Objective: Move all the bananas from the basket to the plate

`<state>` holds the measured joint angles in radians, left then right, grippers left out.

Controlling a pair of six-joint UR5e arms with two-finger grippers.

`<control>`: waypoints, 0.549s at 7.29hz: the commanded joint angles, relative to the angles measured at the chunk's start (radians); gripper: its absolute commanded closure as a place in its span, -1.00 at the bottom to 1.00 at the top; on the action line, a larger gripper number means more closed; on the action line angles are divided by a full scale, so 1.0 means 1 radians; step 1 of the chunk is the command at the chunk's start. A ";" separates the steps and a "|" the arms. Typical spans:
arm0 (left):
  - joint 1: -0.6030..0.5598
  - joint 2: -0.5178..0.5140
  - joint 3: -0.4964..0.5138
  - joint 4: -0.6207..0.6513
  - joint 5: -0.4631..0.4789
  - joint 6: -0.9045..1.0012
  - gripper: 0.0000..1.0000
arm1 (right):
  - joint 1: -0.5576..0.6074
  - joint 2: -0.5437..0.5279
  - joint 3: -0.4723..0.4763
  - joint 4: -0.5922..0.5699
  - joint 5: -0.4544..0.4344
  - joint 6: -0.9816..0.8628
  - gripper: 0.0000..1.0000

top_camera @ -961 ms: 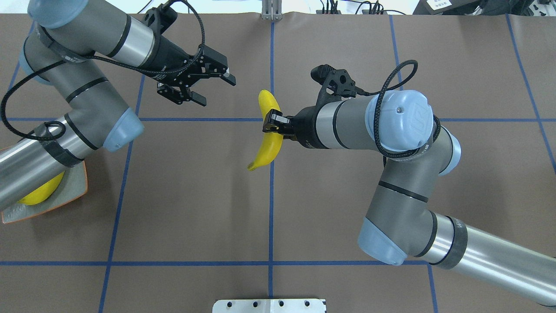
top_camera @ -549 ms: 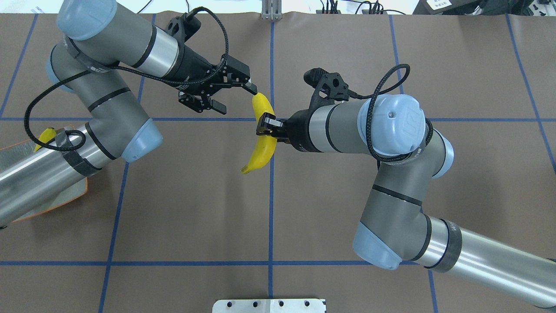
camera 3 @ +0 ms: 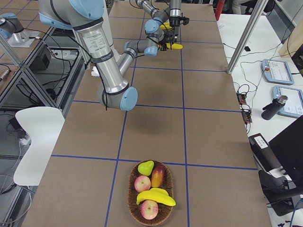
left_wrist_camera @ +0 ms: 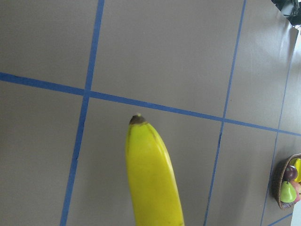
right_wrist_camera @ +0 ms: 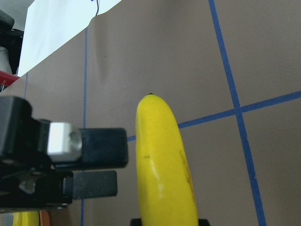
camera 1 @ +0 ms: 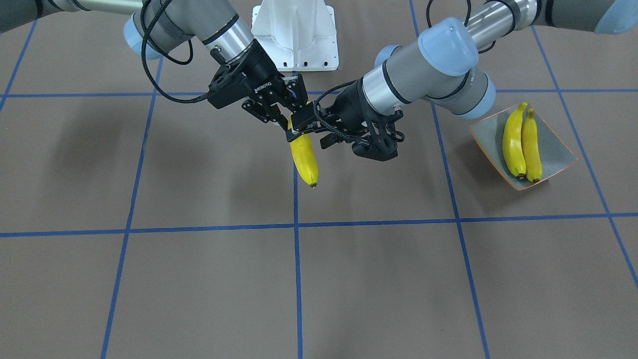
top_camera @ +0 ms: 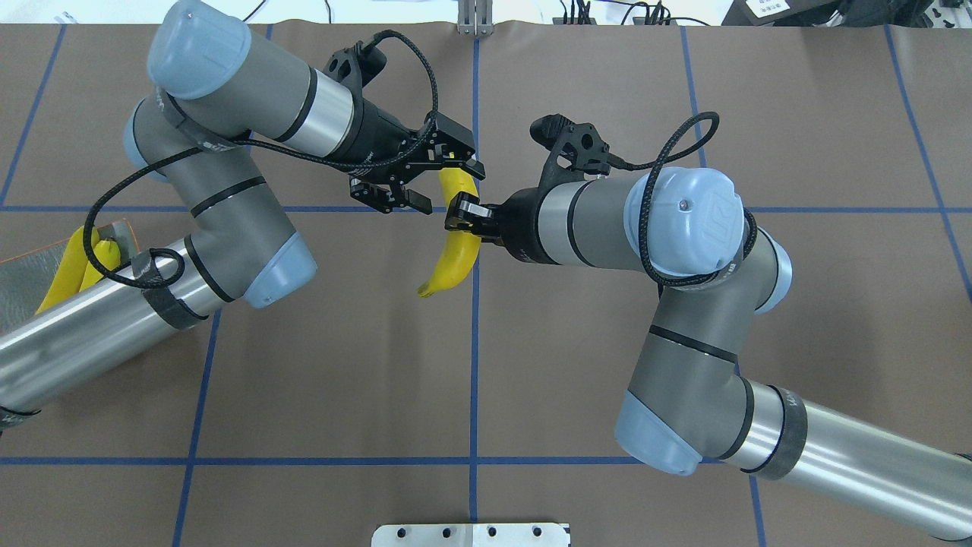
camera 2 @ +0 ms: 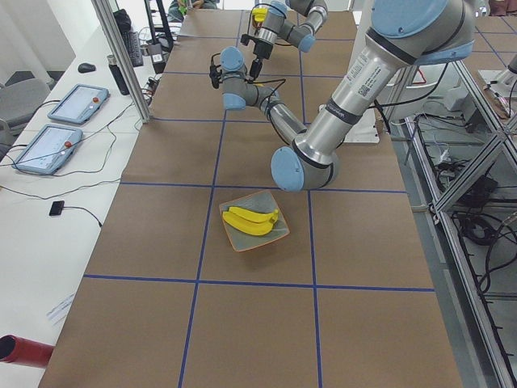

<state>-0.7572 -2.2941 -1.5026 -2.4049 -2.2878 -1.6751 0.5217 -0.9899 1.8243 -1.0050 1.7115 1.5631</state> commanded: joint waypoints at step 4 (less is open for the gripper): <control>0.015 -0.002 0.004 0.000 0.011 -0.003 0.51 | 0.000 -0.001 0.004 0.002 -0.003 -0.003 1.00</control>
<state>-0.7475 -2.2963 -1.4979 -2.4049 -2.2777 -1.6770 0.5216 -0.9909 1.8284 -1.0034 1.7089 1.5617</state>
